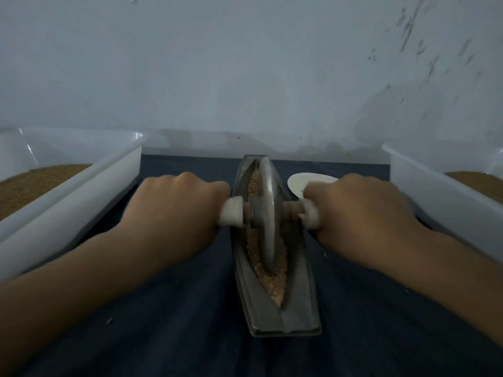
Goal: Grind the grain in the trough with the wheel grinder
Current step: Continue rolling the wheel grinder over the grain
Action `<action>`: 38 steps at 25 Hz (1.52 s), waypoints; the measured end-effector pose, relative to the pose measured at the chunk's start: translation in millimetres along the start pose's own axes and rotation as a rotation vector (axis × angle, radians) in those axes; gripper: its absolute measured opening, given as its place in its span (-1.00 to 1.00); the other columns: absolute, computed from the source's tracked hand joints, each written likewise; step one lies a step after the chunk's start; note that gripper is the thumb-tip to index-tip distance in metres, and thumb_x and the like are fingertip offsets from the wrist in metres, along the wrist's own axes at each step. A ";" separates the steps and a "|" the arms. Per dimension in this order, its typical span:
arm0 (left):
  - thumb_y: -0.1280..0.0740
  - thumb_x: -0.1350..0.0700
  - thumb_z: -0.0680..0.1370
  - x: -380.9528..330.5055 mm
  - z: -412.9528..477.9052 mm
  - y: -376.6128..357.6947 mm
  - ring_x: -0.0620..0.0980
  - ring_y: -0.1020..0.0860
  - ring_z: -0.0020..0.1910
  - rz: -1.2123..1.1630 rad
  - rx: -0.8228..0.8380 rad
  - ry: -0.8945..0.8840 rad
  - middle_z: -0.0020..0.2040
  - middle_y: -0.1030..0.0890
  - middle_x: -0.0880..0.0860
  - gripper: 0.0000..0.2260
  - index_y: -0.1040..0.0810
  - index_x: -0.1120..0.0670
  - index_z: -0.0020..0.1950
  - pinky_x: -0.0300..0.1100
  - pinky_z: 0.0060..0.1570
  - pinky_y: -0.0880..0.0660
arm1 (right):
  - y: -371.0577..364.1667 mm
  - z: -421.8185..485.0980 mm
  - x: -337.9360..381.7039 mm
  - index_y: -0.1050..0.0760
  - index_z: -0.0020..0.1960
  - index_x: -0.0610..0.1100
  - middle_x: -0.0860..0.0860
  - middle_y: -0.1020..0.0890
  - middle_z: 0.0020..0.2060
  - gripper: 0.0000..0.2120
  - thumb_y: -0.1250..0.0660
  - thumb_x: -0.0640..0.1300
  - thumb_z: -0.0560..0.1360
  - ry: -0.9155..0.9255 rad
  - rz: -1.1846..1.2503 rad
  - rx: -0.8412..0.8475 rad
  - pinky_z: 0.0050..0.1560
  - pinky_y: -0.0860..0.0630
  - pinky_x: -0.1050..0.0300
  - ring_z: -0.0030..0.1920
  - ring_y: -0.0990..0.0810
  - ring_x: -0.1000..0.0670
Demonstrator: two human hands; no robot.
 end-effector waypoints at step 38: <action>-0.38 0.04 0.40 -9.1 27.8 0.9 -0.01 -0.31 -0.49 0.046 0.188 0.048 -0.38 -0.31 -0.06 -0.91 -0.51 -0.07 -0.14 -0.21 -0.47 -0.21 | -21.8 17.4 -7.7 -0.33 -0.32 0.07 0.15 -0.31 -0.46 -0.79 -0.35 0.08 0.32 -0.018 0.083 0.125 -0.48 -0.17 0.25 -0.48 -0.32 0.11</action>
Point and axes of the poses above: each hand's wrist, its own z-axis towards the middle knuckle, its own y-axis out of the back of the hand, x = y × z, the point moved 5 cm from there along z, towards the middle knuckle
